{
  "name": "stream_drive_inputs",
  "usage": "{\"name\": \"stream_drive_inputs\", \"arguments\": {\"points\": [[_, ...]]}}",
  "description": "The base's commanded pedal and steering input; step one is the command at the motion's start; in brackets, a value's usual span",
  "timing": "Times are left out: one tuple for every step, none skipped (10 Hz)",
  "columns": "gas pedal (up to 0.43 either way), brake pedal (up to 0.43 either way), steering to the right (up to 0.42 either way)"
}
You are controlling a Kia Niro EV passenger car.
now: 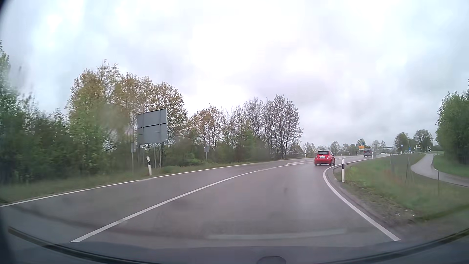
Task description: Follow the waypoints while adhering to traffic rules and regulations
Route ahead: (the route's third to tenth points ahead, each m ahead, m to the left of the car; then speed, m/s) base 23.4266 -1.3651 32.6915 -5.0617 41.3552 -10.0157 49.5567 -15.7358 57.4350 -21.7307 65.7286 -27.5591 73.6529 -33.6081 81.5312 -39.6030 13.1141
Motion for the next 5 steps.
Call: {"name": "stream_drive_inputs", "arguments": {"points": [[0.177,0.0,0.078],[0.177,0.0,0.078],[0.189,0.0,0.077],[0.189,0.0,0.075],[0.189,0.0,0.074]]}}
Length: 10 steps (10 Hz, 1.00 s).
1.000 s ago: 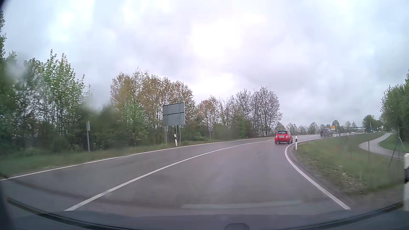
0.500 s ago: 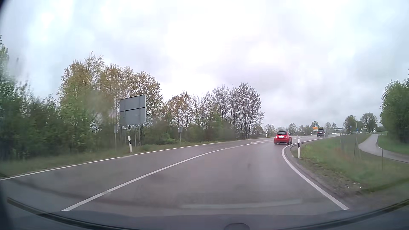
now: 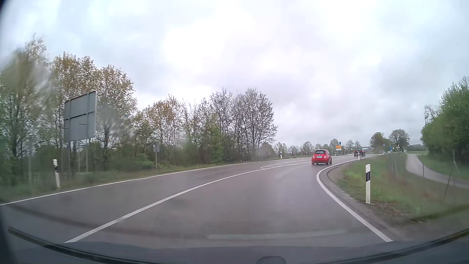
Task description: Follow the waypoints while adhering to traffic rules and regulations
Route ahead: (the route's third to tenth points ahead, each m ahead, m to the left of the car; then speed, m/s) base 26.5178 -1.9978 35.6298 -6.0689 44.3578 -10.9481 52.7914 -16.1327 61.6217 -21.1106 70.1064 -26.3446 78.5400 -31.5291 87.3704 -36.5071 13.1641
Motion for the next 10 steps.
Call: {"name": "stream_drive_inputs", "arguments": {"points": [[0.189,0.0,0.074],[0.189,0.0,0.074],[0.197,0.0,0.074],[0.197,0.0,0.074],[0.197,0.0,0.074],[0.197,0.0,0.074],[0.197,0.0,0.072],[0.197,0.0,0.071],[0.197,0.0,0.069],[0.197,0.0,0.068]]}}
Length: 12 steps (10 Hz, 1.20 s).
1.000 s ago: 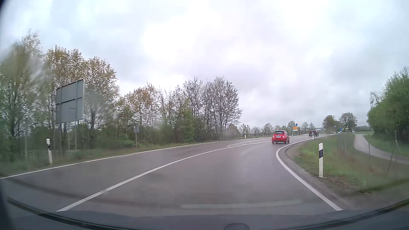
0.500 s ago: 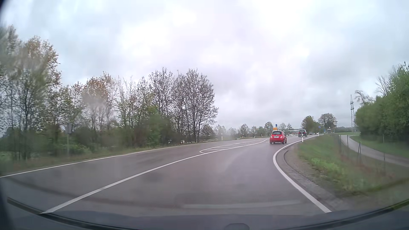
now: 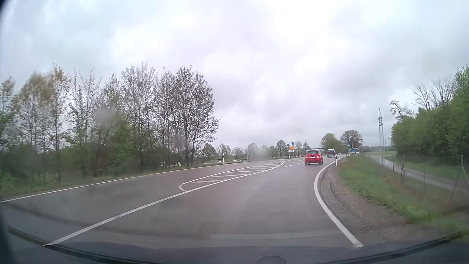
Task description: Follow the waypoints while adhering to traffic rules and regulations
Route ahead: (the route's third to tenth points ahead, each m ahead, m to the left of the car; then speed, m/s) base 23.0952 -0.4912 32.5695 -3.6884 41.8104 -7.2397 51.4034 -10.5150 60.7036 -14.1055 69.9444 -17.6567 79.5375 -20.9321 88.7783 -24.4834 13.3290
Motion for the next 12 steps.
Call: {"name": "stream_drive_inputs", "arguments": {"points": [[0.197,0.0,0.068],[0.209,0.0,0.068],[0.228,0.0,0.068],[0.228,0.0,0.068],[0.24,0.0,0.068],[0.24,0.0,0.068],[0.24,0.0,0.067],[0.24,0.0,0.066],[0.248,0.0,0.065],[0.248,0.0,0.062],[0.248,0.0,0.059],[0.26,0.0,0.056]]}}
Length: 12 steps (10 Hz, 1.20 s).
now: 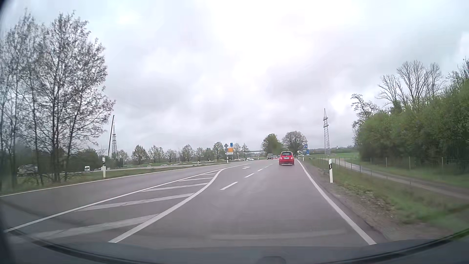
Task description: Follow the waypoints while adhering to traffic rules and regulations
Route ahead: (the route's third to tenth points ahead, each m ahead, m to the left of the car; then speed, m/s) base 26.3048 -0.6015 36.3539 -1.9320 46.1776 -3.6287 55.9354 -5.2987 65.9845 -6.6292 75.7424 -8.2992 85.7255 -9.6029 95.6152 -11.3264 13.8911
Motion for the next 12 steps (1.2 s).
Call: {"name": "stream_drive_inputs", "arguments": {"points": [[0.26,0.0,0.052],[0.26,0.0,0.048],[0.268,0.0,0.046],[0.268,0.0,0.045],[0.268,0.0,0.044],[0.268,0.0,0.042],[0.268,0.0,0.038],[0.268,0.0,0.033],[0.268,0.0,0.031],[0.268,0.0,0.025],[0.268,0.0,0.017],[0.268,0.0,0.01]]}}
